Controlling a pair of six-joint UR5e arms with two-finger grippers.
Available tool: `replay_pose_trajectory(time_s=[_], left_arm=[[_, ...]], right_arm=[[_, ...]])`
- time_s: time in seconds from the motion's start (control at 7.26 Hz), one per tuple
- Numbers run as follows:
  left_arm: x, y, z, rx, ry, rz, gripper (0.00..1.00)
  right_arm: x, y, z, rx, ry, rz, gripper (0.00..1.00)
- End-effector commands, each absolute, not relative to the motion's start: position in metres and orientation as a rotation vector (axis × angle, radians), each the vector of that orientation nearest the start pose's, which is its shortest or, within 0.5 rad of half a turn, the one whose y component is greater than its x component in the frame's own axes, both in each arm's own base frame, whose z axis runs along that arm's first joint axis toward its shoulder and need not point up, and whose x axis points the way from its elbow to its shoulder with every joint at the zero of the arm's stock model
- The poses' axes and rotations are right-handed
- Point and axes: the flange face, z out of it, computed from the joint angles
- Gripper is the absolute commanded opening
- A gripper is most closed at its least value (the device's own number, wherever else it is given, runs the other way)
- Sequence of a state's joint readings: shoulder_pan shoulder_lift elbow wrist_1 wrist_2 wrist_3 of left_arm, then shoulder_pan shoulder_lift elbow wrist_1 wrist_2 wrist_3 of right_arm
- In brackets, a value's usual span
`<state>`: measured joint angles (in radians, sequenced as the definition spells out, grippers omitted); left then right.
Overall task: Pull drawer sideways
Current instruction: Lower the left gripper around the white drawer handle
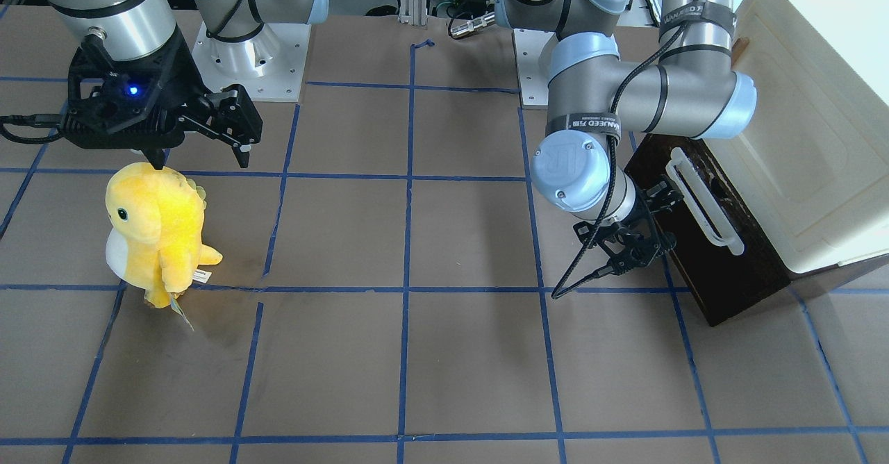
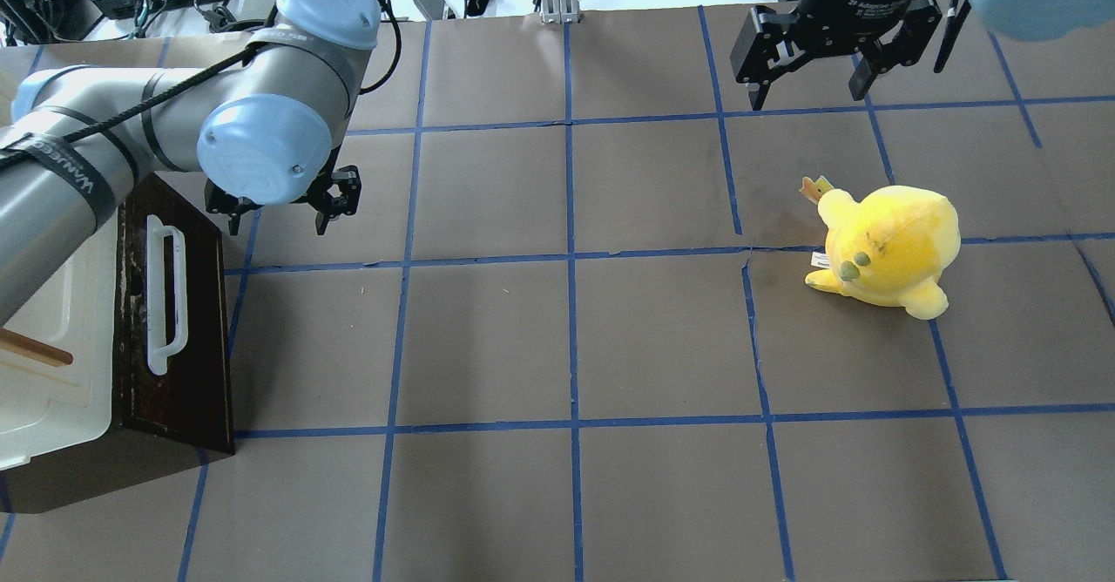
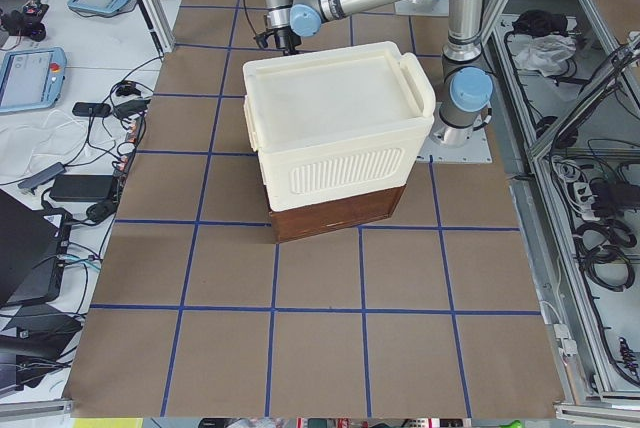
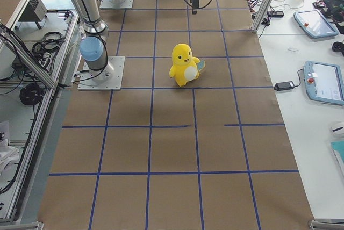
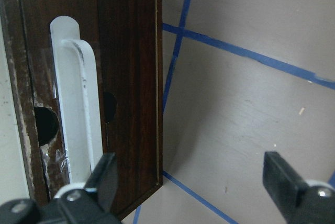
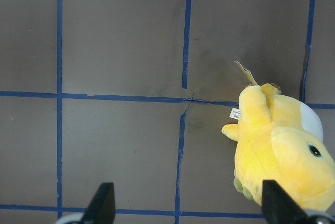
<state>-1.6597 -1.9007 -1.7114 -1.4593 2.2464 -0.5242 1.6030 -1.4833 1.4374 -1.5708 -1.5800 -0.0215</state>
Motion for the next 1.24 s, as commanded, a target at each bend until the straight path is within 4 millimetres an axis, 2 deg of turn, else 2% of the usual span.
replay_pose_trajectory(time_s=[0.0,0.14,0.28,0.69,1.1], left_arm=[[-0.111,-0.550,0.250,-0.331,2.227,0.156,0.98],[-0.104,-0.545,0.241,-0.260,2.118,0.203,0.97],[-0.102,-0.542,0.239,-0.255,2.083,0.215,0.98],[-0.100,-0.534,0.223,-0.175,2.032,0.315,0.99],[-0.083,-0.528,0.217,-0.109,1.971,0.411,0.99]], right_arm=[[0.149,-0.529,0.509,-0.087,3.149,-0.073,1.00],[0.149,-0.529,0.509,-0.084,3.149,-0.073,1.00],[0.149,-0.529,0.509,-0.084,3.149,-0.073,1.00],[0.149,-0.529,0.509,-0.084,3.149,-0.073,1.00],[0.149,-0.529,0.509,-0.084,3.149,-0.073,1.00]])
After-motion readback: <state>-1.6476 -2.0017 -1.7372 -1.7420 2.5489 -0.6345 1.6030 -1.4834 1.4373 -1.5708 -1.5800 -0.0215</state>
